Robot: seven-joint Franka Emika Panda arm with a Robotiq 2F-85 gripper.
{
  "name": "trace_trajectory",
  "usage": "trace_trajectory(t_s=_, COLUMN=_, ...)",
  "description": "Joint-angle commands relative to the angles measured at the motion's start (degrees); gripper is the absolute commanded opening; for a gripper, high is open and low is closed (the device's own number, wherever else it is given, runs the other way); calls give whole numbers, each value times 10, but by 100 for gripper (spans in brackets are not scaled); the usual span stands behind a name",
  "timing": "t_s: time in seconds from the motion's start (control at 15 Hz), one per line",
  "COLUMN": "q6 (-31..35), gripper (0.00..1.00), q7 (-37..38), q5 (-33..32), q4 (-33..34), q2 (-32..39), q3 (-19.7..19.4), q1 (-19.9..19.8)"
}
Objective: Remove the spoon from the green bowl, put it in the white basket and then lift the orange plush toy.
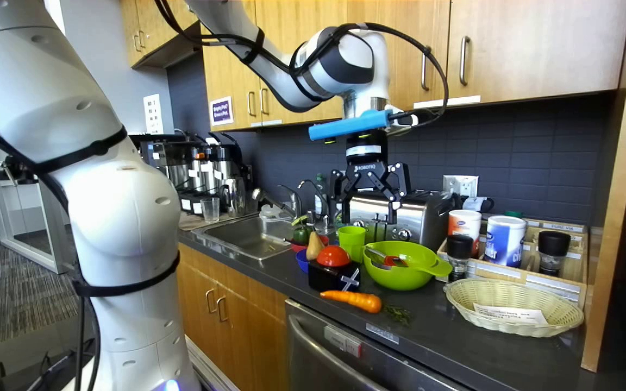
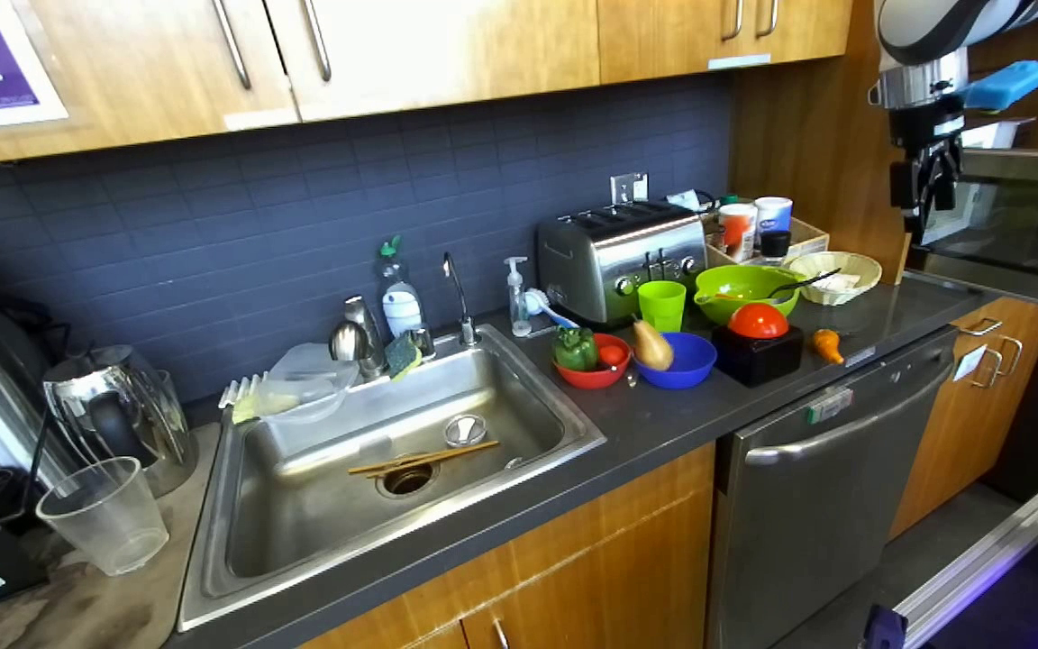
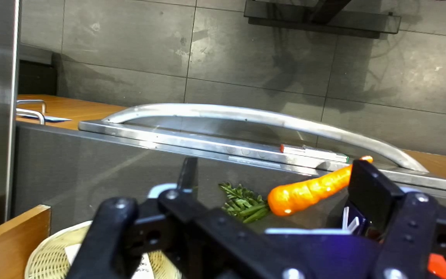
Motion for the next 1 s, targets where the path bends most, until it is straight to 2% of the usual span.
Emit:
trace_trajectory(t_s=0.0, q6=-1, gripper=100, q7=0, q5=0, q4=1, q2=0, q3=-1, q1=1)
trace_trajectory(t_s=0.47, q6=2, gripper=100, q7=0, q5=-3, q4=-1, q2=1, q3=0, q1=2)
trace_trajectory(t_s=0.93, q6=79, gripper=100, q7=2, q5=-11, q4=-17, q2=9, q3=0, q1=1)
